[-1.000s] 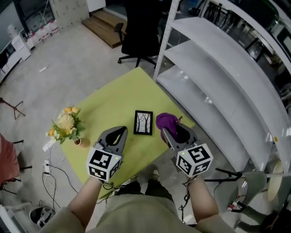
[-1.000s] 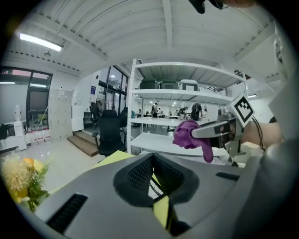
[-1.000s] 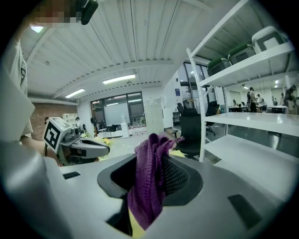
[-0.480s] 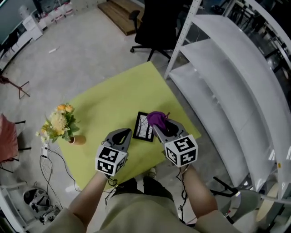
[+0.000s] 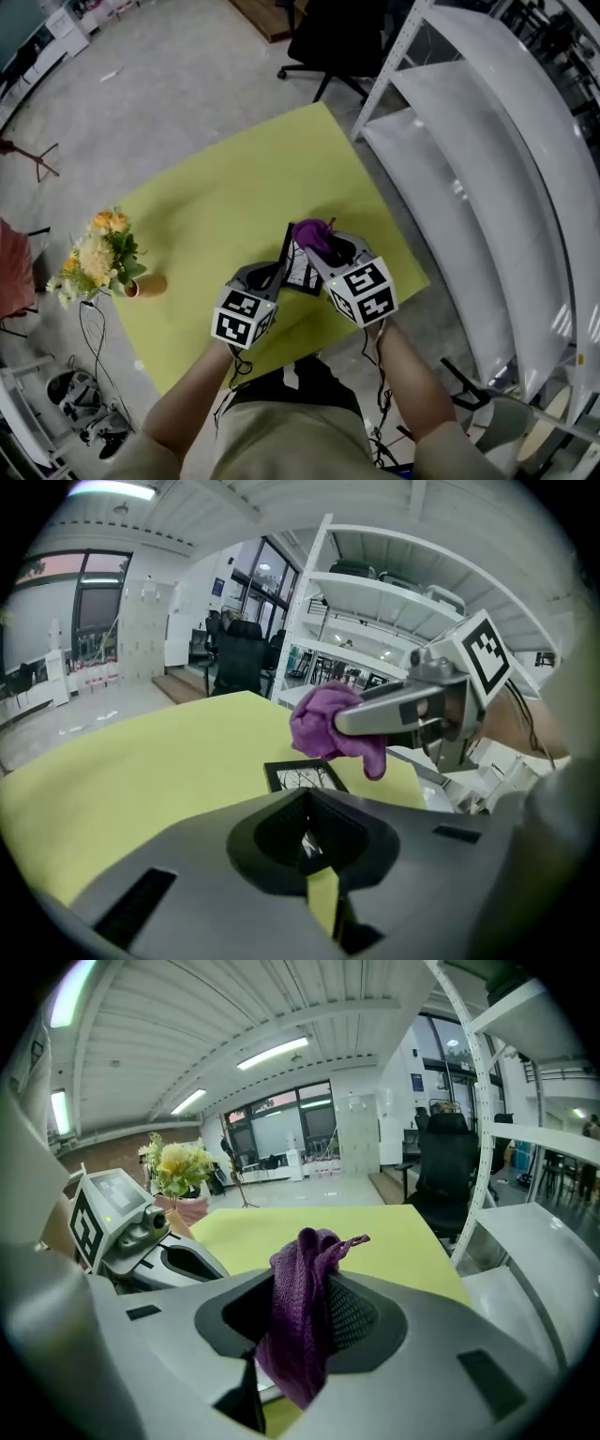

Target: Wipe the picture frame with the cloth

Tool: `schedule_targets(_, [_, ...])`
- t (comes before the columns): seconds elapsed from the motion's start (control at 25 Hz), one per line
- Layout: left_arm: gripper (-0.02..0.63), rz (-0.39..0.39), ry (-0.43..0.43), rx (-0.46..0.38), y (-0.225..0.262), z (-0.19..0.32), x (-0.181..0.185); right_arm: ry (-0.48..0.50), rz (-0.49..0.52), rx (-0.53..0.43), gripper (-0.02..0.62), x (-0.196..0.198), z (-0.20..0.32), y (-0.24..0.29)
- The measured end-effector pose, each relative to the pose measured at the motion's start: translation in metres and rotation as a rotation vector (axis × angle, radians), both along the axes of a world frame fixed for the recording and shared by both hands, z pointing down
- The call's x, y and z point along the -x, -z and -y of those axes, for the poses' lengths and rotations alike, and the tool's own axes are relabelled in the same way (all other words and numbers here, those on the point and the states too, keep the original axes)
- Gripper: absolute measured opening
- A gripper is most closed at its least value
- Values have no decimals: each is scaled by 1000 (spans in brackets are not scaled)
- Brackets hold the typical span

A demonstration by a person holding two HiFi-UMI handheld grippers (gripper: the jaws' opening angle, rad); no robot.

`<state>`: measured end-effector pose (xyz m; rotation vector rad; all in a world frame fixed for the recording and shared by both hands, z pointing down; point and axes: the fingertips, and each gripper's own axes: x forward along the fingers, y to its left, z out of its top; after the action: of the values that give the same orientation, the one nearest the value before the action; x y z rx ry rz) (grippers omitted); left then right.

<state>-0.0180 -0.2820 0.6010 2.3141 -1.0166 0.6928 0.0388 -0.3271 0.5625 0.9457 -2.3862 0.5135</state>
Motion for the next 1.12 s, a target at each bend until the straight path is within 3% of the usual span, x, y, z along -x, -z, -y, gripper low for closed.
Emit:
schedule_targets(0.16, [8,16,-7,36,-24,5,-1,22,-27,21,152,5,4,-26])
schedule_targets(0.36, [8,93,-60,64,-50,5,-1,77,-52,-1,153,24,8,-45])
schedule_targets(0.64, [8,100,-83,75,-57,5,-3,122,-119,-2,153,35,12,-66])
schedule_targets(0.96, [8,76,-61,76,-58,5,-2,128,-273,34,144,6,0,-87])
schedule_targets(1.12, [8,69,-63,78,-58,6,-2,84,-320,58,141,-23,-6,-87])
